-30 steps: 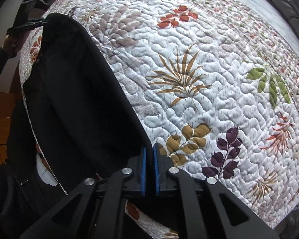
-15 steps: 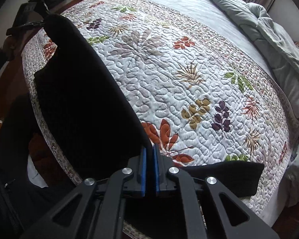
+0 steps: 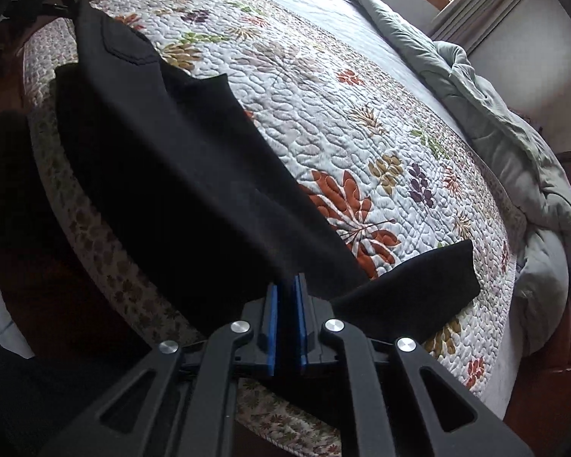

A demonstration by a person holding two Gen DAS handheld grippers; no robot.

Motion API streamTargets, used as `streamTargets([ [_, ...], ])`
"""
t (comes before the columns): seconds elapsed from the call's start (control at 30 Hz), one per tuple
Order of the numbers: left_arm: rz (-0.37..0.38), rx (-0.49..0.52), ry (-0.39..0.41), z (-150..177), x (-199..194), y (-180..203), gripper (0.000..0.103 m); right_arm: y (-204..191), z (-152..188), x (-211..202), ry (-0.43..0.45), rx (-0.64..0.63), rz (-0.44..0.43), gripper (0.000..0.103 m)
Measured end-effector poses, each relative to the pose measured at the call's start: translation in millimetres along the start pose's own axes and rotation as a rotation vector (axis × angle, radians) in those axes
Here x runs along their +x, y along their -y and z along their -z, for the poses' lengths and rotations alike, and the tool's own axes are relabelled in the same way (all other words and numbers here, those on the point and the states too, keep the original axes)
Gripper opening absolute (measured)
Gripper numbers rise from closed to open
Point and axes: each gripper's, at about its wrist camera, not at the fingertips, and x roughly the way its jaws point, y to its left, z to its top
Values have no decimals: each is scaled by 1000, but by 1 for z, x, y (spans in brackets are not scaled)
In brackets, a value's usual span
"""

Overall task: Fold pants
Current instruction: 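Lift the waistband with both tools and fold it over onto the legs, then open both tools to release the folded waist onto the legs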

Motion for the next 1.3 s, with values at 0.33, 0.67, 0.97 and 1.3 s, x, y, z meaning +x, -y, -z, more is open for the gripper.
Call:
streamTargets([
  [0.33,-74,30,-76,45,10,-9,19,-62,33,42,-53,-85,115,9],
  [0.67,-164,29,96,49,-57,27,68,-74,46,65,-94,-112,113,12],
  [0.97,-124,-17,158,8,2,54,90,-29,39,29,-24,128,-87,56],
  [1.3,-252,-34,-3,6,54,98,92,36,39,74,-202,357,-160,56],
])
